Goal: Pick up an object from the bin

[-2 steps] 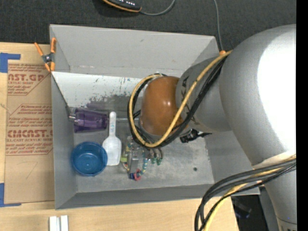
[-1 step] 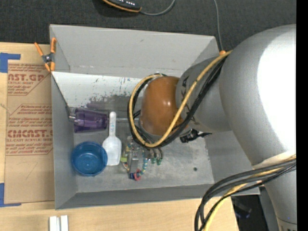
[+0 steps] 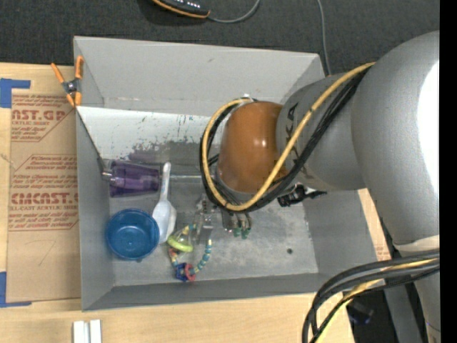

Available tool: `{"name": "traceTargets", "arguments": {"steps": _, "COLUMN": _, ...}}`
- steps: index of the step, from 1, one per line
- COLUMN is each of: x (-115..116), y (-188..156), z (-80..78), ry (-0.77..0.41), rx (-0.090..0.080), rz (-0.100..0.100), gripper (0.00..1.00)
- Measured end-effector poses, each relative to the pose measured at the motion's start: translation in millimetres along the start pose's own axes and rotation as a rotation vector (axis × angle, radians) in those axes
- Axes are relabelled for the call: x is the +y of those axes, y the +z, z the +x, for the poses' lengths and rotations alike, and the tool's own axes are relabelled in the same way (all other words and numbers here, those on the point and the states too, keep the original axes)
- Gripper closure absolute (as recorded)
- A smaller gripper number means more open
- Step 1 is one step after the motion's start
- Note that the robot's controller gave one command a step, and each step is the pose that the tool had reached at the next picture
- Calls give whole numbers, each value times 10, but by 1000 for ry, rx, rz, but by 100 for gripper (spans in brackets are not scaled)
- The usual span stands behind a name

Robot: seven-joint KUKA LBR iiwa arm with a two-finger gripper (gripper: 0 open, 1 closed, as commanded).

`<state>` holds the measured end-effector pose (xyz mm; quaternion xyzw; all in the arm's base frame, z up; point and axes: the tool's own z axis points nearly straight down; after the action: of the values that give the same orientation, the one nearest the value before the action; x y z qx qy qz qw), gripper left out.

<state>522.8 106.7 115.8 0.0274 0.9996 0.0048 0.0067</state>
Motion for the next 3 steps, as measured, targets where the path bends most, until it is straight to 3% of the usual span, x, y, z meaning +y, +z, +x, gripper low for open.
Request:
{"name": "traceTargets", "arguments": {"steps": 1, "x": 60, "y": 348, "z": 33, "ry": -18, "rx": 6, "rz": 3, "gripper": 100}}
{"name": "traceTargets", "arguments": {"steps": 2, "x": -428, "y": 392, "z": 166, "ry": -278, "rx": -4, "rz": -1, "gripper": 100}}
{"name": "traceTargets", "arguments": {"steps": 3, "x": 96, "y": 422, "z": 386, "ry": -177, "rx": -17, "rz": -2, "gripper": 0}}
